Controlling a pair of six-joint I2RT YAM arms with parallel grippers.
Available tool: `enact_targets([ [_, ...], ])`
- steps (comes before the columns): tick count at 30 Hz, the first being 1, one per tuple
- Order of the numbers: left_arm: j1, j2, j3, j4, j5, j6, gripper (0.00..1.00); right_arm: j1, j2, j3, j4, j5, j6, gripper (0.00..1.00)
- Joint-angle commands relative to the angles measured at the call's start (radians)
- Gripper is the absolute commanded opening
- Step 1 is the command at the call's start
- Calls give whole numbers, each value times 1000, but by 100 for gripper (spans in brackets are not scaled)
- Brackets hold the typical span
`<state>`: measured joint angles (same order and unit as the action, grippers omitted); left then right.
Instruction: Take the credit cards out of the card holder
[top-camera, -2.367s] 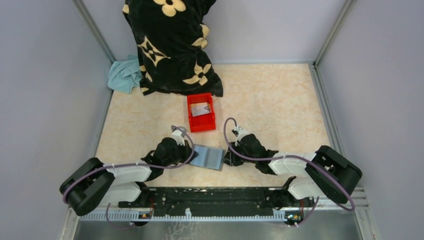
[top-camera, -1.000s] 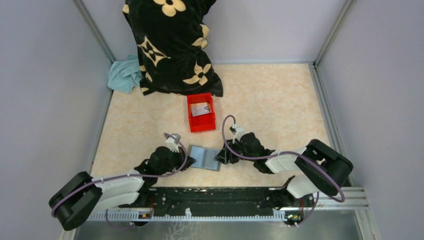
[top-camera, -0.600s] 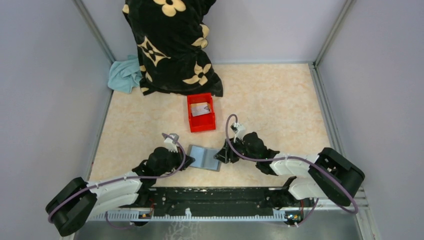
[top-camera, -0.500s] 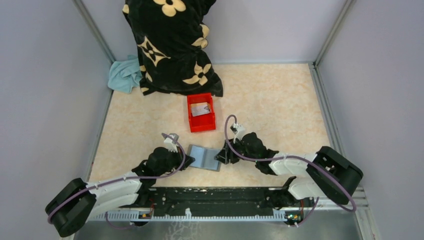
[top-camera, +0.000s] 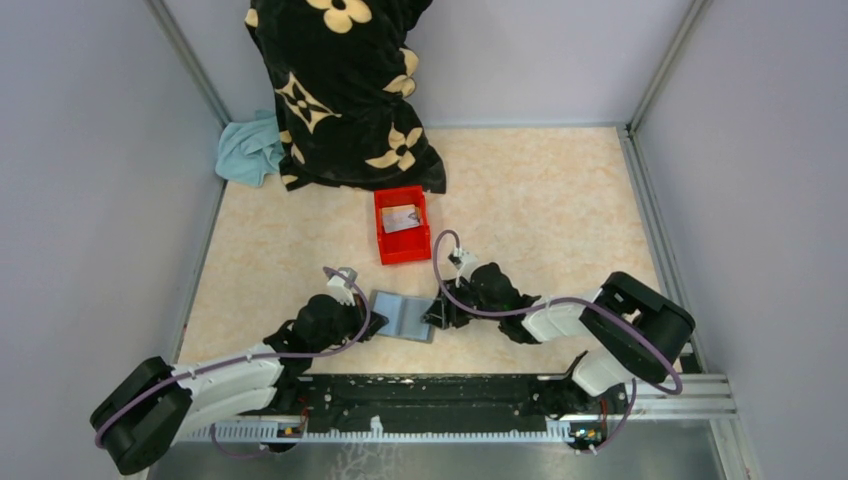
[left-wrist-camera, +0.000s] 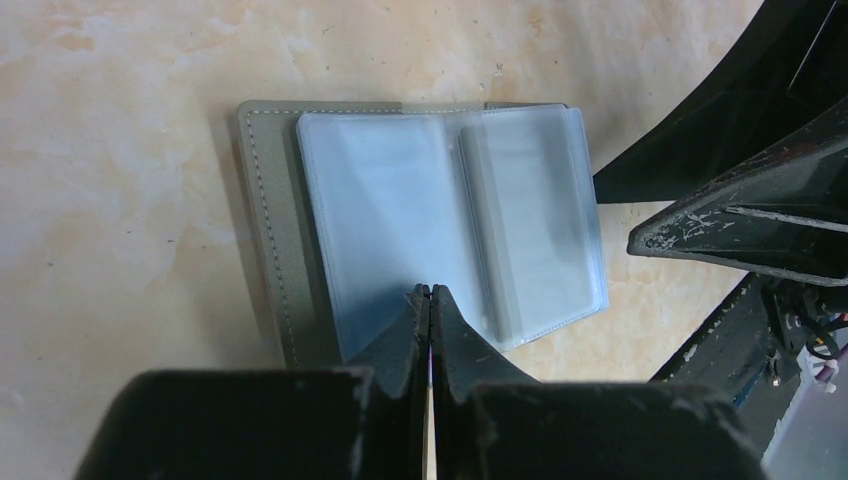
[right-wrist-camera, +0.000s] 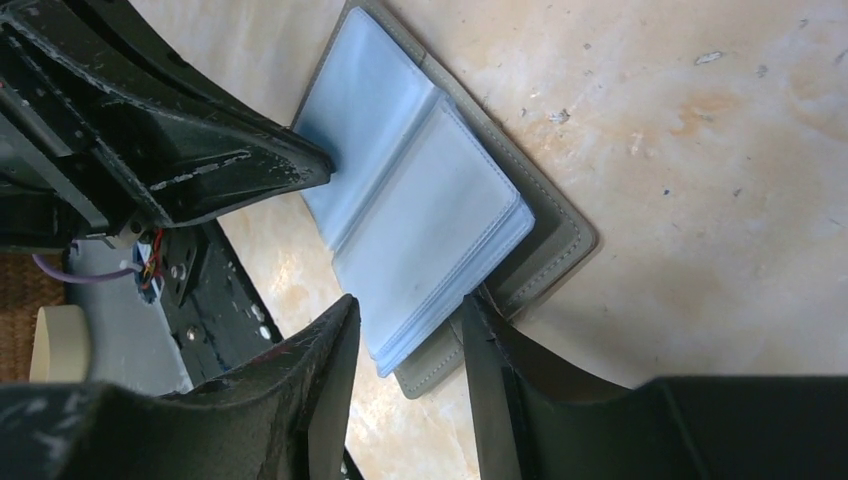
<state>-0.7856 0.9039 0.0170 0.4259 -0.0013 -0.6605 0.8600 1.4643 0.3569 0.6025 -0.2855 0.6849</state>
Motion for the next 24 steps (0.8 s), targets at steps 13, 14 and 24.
enact_targets([
  [13, -6, 39, -64, 48, 1, 8, 2, 46, 32, 85, 108, -48, 26, 39],
  [14, -6, 38, -63, 49, 1, 9, 2, 48, 34, 90, 106, -49, 25, 39],
  [24, -6, 30, -70, 53, 6, 6, 2, 58, 98, 155, 116, -58, 24, 39],
])
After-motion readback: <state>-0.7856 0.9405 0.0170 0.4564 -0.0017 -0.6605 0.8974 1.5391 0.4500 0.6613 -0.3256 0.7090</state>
